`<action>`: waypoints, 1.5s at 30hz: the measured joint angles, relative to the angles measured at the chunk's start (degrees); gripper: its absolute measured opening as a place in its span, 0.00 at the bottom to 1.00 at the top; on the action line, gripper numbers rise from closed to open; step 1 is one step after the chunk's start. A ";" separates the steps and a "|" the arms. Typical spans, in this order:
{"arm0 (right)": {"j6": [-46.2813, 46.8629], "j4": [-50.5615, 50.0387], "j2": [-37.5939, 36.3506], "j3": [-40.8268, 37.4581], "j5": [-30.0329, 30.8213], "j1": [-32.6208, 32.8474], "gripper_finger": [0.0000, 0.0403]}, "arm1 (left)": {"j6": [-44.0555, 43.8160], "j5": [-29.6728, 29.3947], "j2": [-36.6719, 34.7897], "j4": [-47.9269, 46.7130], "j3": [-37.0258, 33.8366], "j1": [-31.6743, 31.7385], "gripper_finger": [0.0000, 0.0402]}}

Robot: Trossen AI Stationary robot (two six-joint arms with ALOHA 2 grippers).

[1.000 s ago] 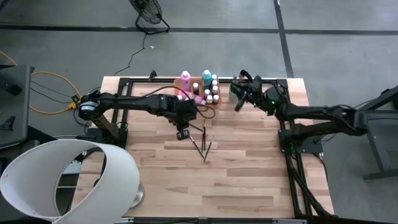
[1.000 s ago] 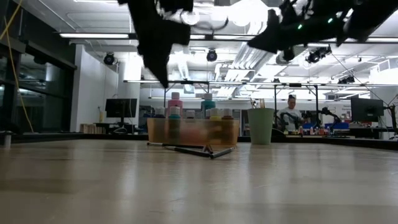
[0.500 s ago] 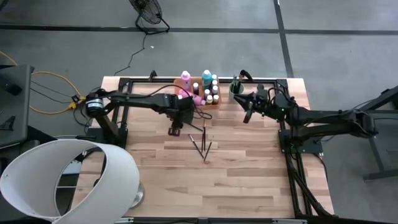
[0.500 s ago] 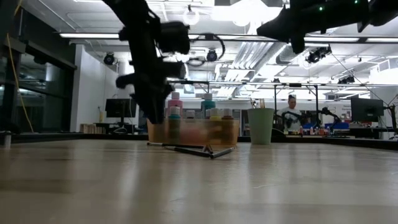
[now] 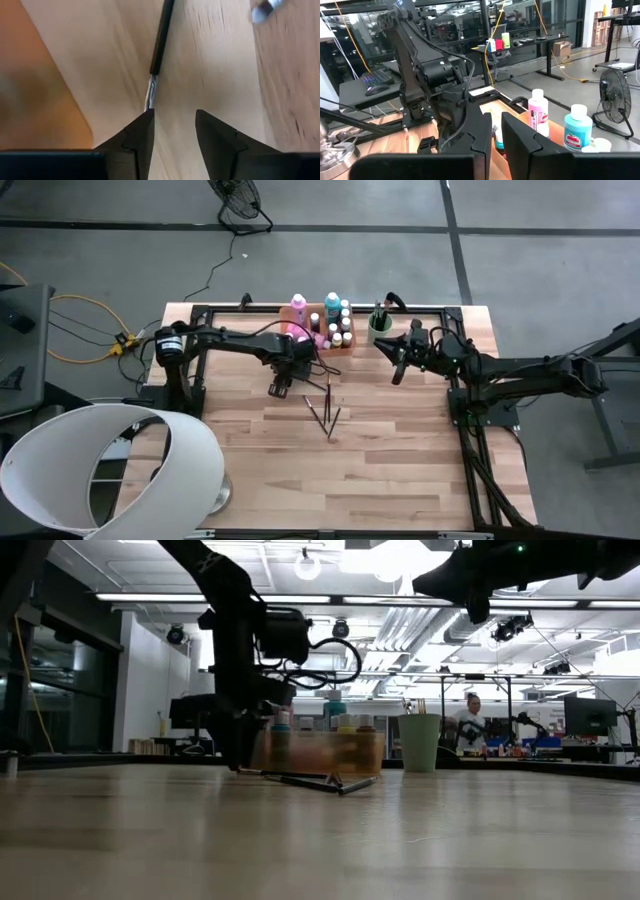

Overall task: Pick & Place Paint Supplies
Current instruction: Put the silver paint brush into the green cup

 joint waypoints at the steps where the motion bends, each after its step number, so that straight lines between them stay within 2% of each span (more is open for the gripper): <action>1: 0.00 0.01 0.00 0.00 0.00 0.00 0.09 | 0.03 -0.04 -0.02 -0.32 0.00 0.25 0.34; 10: -0.15 0.02 0.02 0.00 0.00 0.00 0.09 | 0.31 -0.61 -0.02 0.15 0.02 4.41 0.34; 14: -0.20 0.02 0.02 0.00 0.00 0.00 0.09 | 4.24 0.10 -0.02 0.04 0.02 5.42 0.34; 20: -0.20 -0.13 0.02 0.00 0.00 0.00 0.09 | 8.64 0.26 -0.02 0.04 0.02 5.45 0.34; 36: -0.11 -1.18 0.02 0.00 0.00 -0.02 0.09 | 9.78 -0.18 3.30 0.39 0.26 5.43 0.33; 40: -0.15 -1.18 0.04 0.00 0.00 -0.02 0.09 | 10.18 -0.04 3.41 -0.19 0.26 5.43 0.28; 45: -0.15 -1.18 0.04 0.00 0.00 -0.02 0.09 | 8.66 -0.20 3.48 -0.64 0.24 5.41 0.14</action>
